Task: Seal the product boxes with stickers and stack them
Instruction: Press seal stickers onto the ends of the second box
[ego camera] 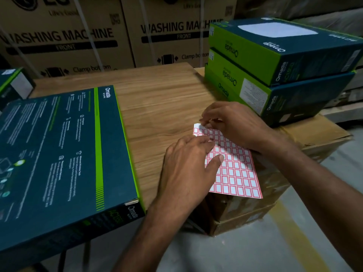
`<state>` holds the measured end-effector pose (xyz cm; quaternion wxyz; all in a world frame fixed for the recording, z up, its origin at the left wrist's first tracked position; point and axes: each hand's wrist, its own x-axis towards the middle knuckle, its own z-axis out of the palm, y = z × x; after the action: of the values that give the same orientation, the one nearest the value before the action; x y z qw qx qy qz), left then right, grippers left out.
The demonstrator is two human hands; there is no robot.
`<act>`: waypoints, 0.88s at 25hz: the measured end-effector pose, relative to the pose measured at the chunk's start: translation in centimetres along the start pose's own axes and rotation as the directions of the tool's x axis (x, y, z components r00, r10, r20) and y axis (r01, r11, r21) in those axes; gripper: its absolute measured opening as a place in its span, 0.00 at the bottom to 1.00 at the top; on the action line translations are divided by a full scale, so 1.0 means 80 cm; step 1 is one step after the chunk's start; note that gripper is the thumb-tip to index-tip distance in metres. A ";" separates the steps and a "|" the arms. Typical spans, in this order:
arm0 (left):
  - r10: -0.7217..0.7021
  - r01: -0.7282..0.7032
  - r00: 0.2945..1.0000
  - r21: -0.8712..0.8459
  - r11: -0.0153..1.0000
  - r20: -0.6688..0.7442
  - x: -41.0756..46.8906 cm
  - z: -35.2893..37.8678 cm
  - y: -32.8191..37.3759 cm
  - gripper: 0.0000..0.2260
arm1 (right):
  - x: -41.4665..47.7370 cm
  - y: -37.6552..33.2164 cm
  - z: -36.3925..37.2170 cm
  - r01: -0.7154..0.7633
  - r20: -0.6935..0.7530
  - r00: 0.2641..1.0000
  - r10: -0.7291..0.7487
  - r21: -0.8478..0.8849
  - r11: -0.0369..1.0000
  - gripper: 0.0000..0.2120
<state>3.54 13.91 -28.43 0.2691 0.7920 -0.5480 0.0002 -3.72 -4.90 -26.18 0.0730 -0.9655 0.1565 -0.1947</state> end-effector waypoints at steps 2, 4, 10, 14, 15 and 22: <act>-0.006 0.006 1.000 -0.011 1.000 -0.003 -0.002 -0.001 0.000 0.19 | 0.000 -0.003 0.001 -0.029 0.002 1.000 0.029 -0.001 1.000 0.06; -0.015 0.015 1.000 -0.008 1.000 -0.001 -0.002 -0.001 0.001 0.19 | -0.001 -0.006 0.000 -0.106 -0.004 0.994 0.106 0.018 0.994 0.04; -0.019 0.019 1.000 -0.002 1.000 -0.007 -0.002 0.001 0.001 0.18 | -0.002 -0.012 -0.002 -0.212 -0.072 0.971 0.229 0.191 0.958 0.02; -0.022 0.022 1.000 -0.009 1.000 -0.012 -0.002 0.004 0.001 0.20 | -0.003 -0.021 -0.008 -0.285 -0.129 0.911 0.393 0.493 0.822 0.02; -0.023 0.022 1.000 -0.030 0.999 -0.016 -0.002 0.003 0.001 0.20 | -0.006 -0.023 -0.010 -0.308 -0.121 0.885 0.450 0.574 0.759 0.03; -0.043 -0.029 0.958 -0.245 0.969 -0.282 -0.019 -0.015 0.012 0.16 | -0.037 -0.051 -0.022 -0.349 -0.017 0.827 0.561 0.767 0.538 0.02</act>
<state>2.45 15.48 -27.39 0.4416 0.7461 -0.4963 0.0453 -5.92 -0.21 -24.77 0.4825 -0.7410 0.3204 -0.3399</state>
